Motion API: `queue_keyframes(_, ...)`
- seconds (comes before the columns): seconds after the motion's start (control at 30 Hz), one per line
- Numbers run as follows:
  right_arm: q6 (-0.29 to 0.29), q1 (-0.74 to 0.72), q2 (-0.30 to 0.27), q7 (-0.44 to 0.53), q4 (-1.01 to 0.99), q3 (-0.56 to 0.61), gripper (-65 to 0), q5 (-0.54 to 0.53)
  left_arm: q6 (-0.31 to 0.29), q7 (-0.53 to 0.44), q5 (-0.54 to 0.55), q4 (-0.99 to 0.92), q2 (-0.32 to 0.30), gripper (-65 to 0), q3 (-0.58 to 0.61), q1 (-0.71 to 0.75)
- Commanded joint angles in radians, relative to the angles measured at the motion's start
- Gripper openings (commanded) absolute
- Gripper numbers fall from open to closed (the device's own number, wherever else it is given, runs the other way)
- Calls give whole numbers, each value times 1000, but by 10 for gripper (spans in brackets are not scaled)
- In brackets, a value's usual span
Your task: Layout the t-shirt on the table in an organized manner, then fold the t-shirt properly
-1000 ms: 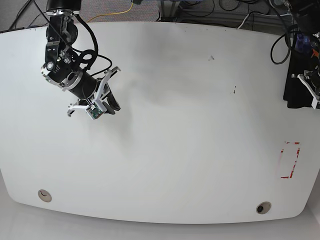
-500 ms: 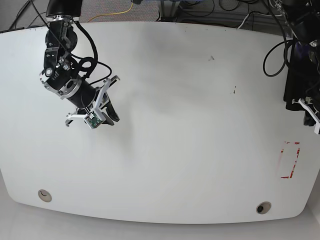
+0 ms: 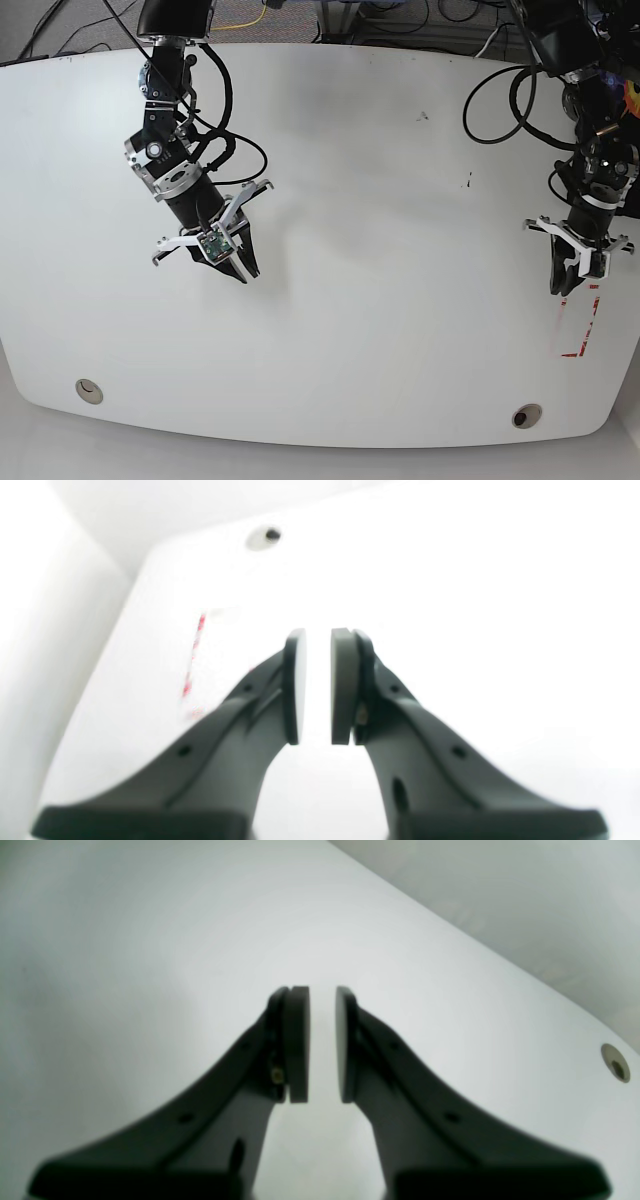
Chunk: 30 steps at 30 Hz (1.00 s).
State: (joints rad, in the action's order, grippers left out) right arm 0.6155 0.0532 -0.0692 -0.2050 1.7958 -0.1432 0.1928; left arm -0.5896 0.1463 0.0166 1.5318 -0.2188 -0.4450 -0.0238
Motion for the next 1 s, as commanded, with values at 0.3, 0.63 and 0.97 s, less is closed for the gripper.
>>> queue_keyframes(0.3,-302,47,-65,365,-204,-6,-563,-5,1,-127,-70,201,201,-582,47,135)
queue_keyframes(0.63,-322,282,-79,414,-101,-49,-563,-29,122,-198,-105,327,358,-582,48,338)
queue_keyframes(0.97,-322,561,-99,418,22,-91,-563,-178,125,-324,-97,384,375,-582,114,649)
